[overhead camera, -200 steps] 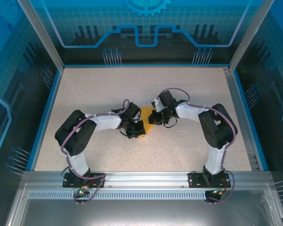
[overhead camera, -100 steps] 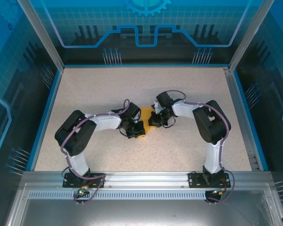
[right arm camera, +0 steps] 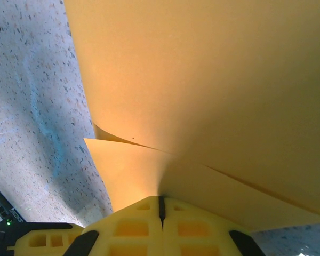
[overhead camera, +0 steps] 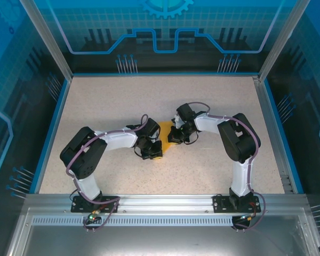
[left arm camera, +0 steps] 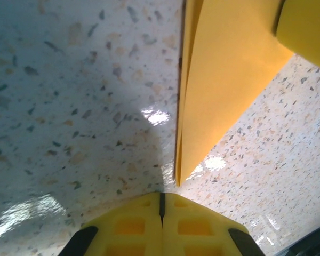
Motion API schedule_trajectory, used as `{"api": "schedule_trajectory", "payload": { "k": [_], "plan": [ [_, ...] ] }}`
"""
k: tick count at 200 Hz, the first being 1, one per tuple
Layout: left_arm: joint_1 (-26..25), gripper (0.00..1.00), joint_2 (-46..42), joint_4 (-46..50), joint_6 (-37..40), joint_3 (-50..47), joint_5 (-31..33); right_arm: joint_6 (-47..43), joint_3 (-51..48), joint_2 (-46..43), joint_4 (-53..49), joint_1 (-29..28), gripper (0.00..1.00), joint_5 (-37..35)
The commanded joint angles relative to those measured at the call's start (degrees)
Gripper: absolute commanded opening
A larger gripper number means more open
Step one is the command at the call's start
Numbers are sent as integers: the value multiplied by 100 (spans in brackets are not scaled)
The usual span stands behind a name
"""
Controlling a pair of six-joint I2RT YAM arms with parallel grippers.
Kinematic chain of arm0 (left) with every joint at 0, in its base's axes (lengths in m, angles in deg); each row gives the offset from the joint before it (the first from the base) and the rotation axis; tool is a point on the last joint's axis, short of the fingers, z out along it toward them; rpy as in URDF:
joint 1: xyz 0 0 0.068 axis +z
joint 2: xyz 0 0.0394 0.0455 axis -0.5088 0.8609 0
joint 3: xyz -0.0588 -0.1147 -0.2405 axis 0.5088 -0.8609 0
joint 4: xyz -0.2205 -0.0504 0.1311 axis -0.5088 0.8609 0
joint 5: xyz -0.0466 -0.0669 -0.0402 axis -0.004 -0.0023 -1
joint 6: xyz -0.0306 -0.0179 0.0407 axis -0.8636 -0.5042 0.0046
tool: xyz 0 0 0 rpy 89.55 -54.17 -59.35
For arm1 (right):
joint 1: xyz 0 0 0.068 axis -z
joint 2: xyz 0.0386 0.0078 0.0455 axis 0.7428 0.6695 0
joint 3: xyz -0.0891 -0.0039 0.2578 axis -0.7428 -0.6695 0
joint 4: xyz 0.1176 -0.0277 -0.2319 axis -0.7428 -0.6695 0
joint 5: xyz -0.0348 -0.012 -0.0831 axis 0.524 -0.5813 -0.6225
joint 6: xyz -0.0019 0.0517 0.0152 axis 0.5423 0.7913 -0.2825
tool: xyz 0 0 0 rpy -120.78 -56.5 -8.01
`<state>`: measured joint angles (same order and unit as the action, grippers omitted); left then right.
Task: Fold a paper plane with a square sheet of paper (pick it up from the middle)
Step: Third fold the triangle at the center of the table.
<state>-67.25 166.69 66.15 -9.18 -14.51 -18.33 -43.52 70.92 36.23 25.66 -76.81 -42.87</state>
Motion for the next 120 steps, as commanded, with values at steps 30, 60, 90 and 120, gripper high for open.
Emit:
{"api": "schedule_trajectory", "payload": {
  "k": [30, 60, 90, 120],
  "plan": [
    [-49, 0, -250, -370, -124, 457, 381, 104, -88, 272, -34, 37, 0, -372],
    [-42, 0, 109, -327, -171, 637, 500, 154, -97, 297, 67, 31, 0, -251],
    [-42, 0, 339, -208, -208, 593, 546, 66, -23, 201, 96, 36, 0, -120],
    [-42, 0, 423, -151, -245, 419, 615, -233, 96, -65, 102, 47, 0, 1]
  ]
}}
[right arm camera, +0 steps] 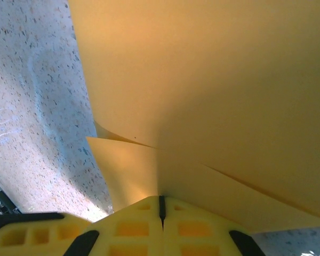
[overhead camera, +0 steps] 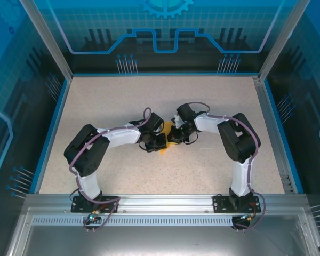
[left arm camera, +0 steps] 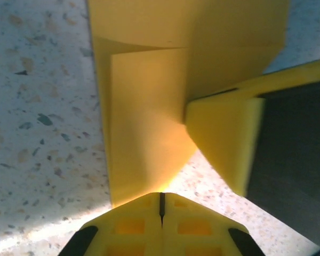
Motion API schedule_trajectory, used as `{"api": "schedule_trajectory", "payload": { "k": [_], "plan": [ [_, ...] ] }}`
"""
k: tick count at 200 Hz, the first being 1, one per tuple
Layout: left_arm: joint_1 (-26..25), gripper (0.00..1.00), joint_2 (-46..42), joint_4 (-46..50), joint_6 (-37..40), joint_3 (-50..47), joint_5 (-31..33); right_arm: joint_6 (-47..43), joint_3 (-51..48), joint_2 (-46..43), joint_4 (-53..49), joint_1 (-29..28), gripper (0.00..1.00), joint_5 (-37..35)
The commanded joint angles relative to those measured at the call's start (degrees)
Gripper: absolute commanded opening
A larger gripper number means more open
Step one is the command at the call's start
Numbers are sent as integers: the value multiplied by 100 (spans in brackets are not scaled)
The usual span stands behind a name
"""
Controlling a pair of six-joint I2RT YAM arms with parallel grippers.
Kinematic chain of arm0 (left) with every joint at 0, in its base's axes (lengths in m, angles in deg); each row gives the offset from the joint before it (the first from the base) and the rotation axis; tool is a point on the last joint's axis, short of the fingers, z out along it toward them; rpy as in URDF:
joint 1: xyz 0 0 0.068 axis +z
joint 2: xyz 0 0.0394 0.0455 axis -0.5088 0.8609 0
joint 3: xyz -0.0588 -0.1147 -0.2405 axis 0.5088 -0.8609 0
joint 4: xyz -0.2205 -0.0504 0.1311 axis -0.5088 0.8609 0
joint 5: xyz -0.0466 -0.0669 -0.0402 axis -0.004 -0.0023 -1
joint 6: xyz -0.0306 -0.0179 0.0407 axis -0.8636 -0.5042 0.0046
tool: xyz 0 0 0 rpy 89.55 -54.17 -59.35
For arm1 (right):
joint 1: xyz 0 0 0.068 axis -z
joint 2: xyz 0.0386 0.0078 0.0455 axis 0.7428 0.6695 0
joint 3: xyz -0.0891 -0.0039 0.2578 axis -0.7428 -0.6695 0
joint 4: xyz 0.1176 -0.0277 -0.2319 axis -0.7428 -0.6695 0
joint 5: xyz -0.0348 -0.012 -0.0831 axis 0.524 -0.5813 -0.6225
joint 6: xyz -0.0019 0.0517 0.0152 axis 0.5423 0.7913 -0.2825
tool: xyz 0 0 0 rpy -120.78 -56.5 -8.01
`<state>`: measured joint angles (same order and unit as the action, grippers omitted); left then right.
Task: Fold a paper plane with a square sheet of paper (pick it up from the middle)
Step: Third fold the triangle at the center of the table.
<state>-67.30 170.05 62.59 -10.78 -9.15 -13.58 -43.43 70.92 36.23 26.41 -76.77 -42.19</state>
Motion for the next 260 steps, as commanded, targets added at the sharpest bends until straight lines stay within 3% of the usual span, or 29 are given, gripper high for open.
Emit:
{"api": "schedule_trajectory", "payload": {
  "k": [1, 38, 77, 124, 181, 223, 246, 260],
  "plan": [
    [-38, 0, 91, 211, -85, -121, 141, -250, 96, -68, 40, 46, 0, -52],
    [-37, 0, 115, 391, 14, -117, 196, -505, -100, -366, 343, -155, 0, 281],
    [-38, 0, 113, 494, 38, -99, 235, -344, -117, 9, 171, -333, 0, -91],
    [-36, 0, 106, 638, -2, -108, 180, -400, -184, 105, 210, 79, 0, -230],
    [-33, 0, 103, 691, 24, -136, 150, -624, -284, -22, 385, 1063, 0, -295],
    [-38, 0, 58, 731, 155, 155, 94, -636, -257, -728, 149, 1044, 0, -615],
    [-36, 1, -77, 709, 233, 404, 30, -501, -368, -1172, 28, 900, 6, -868],
    [-38, 6, -195, 668, 290, 527, 16, -371, -428, -1314, -89, 841, 13, -961]
  ]
}}
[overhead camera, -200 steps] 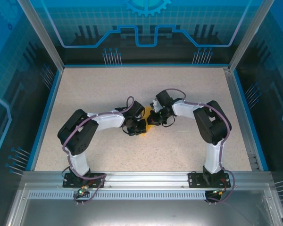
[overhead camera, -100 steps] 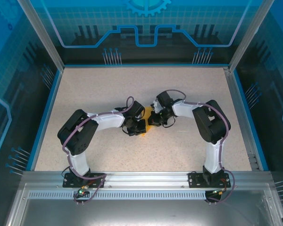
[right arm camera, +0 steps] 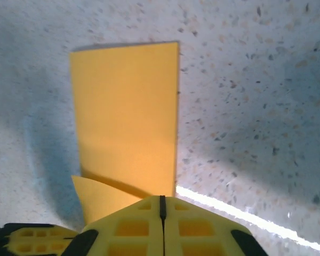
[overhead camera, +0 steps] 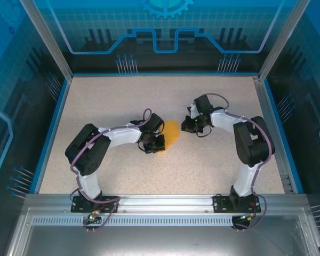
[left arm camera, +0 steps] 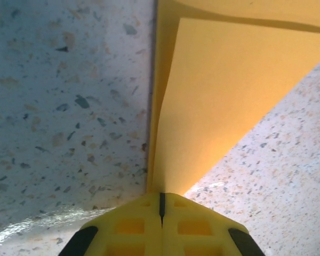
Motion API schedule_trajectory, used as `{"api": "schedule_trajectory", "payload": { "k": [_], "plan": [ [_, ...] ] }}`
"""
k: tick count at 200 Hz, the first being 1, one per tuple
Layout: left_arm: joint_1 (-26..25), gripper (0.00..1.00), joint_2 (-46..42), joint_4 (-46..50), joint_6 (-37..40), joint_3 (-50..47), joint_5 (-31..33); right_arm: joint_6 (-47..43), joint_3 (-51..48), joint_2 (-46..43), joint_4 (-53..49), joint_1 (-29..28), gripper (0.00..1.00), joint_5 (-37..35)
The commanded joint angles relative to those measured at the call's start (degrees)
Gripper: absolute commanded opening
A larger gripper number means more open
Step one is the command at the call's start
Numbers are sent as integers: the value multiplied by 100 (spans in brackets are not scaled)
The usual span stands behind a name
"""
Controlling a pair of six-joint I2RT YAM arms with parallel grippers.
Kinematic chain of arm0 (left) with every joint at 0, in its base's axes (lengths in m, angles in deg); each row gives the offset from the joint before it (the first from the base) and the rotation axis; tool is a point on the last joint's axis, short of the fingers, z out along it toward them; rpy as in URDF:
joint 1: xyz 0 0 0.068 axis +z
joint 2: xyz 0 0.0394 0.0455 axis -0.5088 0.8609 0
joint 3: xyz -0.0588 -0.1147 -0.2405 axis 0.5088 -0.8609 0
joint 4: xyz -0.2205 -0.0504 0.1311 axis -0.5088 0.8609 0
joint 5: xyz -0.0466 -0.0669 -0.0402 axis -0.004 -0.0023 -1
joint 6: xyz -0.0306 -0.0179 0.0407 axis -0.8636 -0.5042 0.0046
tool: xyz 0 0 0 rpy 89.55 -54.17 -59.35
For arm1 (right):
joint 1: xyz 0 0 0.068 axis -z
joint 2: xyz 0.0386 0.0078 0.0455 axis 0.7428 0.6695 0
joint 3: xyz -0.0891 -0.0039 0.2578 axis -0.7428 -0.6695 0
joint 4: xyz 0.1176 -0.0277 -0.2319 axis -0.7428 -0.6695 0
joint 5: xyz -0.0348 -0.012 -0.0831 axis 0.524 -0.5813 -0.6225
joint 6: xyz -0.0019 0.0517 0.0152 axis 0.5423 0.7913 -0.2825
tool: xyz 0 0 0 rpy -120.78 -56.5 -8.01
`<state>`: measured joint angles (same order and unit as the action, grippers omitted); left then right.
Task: Fold a paper plane with a square sheet of paper (pick it up from the middle)
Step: Third fold the triangle at the center of the table, then fourth fold the wing at the center of the table.
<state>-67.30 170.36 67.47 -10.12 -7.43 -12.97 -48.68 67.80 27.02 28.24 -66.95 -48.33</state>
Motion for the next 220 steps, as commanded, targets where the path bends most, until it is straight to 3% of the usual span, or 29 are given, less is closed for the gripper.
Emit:
{"api": "schedule_trajectory", "payload": {
  "k": [1, 28, 61, 146, 220],
  "plan": [
    [-38, 7, -234, 184, 226, 367, -49, 166, -117, -400, -268, -145, 13, -347],
    [-30, 18, -409, 26, 271, 511, 182, 517, -325, -427, -149, -260, 32, 27],
    [13, 14, -211, -37, 164, 677, 684, 935, -485, -288, 211, -335, 41, 498],
    [160, 3, 503, 39, 61, 940, 805, 1206, -324, 237, 268, -418, 42, 744],
    [257, 1, 797, 222, -4, 952, 875, 1366, -183, 414, 219, -493, 40, 638]
  ]
}}
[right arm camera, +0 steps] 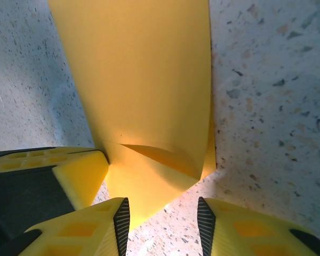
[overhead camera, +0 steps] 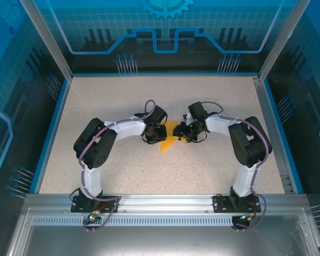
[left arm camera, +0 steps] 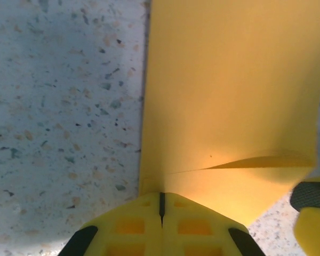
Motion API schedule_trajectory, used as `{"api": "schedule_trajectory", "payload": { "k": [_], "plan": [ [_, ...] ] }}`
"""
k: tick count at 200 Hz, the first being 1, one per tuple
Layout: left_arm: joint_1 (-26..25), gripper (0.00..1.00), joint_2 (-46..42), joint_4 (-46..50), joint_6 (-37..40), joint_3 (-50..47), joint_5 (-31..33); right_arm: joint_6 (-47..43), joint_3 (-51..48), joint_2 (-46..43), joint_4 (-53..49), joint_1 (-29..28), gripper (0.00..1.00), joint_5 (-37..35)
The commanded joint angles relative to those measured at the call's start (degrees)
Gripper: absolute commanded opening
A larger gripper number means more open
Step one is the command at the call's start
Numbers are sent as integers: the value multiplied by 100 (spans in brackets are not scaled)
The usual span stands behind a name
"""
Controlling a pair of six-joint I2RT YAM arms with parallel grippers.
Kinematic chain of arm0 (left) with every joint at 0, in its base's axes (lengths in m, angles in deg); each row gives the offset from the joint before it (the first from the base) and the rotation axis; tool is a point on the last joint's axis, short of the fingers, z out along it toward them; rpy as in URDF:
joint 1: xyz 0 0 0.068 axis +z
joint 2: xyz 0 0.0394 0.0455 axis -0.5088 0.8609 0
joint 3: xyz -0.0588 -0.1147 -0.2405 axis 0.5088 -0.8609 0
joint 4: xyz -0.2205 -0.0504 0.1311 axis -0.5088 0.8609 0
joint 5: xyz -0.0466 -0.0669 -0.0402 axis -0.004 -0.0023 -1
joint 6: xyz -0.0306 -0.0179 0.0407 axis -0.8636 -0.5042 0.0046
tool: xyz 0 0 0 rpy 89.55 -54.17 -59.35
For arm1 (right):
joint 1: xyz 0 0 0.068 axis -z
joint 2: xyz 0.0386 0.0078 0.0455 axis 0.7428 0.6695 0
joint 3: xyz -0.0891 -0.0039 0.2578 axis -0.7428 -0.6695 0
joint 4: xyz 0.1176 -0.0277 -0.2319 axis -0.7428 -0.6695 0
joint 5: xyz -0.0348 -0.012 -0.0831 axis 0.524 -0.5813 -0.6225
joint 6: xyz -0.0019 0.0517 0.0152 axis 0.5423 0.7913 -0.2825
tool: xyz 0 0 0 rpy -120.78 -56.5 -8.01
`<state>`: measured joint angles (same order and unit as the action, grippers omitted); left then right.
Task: Fold a paper plane with a square sheet of paper (pick it up from the middle)
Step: Fourth fold the wing at the center of the table.
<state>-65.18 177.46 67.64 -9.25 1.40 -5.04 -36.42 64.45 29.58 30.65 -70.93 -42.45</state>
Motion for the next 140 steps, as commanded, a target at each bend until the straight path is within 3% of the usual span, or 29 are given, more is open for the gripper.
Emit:
{"api": "schedule_trajectory", "payload": {
  "k": [1, 67, 140],
  "plan": [
    [42, 1, 86, 200, -90, 68, 84, 144, 157, 156, -17, -95, 40, 50],
    [75, 1, 49, 124, -133, -59, 19, 239, 319, 306, 18, -112, 38, 133],
    [93, 1, 24, 118, -122, -73, -55, 164, 374, 499, 295, -165, 25, 671]
  ]
}}
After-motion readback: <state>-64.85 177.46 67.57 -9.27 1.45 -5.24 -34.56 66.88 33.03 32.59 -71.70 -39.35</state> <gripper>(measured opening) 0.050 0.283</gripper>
